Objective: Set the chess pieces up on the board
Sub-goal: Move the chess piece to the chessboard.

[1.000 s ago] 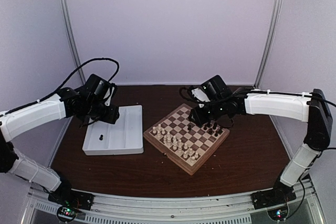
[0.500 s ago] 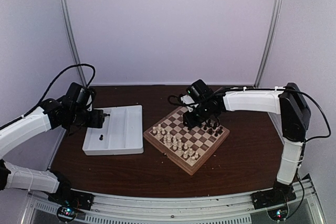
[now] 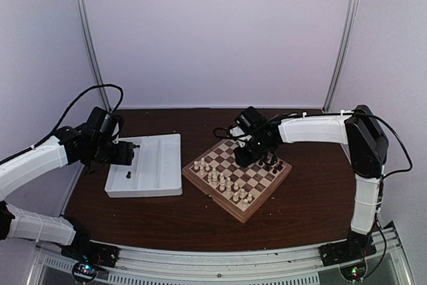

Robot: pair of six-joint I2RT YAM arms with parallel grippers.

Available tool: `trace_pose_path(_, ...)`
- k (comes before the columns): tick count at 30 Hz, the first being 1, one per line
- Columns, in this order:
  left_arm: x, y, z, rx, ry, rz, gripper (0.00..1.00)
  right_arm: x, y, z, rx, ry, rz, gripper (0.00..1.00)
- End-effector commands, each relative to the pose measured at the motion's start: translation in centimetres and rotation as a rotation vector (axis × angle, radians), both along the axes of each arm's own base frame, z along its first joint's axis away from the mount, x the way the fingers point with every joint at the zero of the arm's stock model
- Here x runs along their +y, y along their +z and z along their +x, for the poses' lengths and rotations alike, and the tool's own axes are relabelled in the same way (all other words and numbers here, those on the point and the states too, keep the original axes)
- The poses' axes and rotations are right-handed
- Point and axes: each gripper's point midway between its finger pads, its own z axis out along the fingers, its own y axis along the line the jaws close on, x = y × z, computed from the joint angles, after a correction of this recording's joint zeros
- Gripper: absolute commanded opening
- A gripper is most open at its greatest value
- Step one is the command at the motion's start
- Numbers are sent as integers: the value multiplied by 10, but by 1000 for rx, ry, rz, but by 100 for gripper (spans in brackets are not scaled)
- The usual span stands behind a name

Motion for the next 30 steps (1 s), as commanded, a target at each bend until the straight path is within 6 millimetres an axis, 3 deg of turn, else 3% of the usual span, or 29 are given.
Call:
trace_pose_path(1,-2,2,7,-24,7,-23,71,0,1,10,-18,-17,-9,31)
trace_pose_path(15,0,-2,10,-12,14,-12,71,-8,8,21,-50,-43,-5,15)
trace_pose_path(30,0,-6,9,-7,14,-15,71,-19,8,43,-61,-72,-8,15)
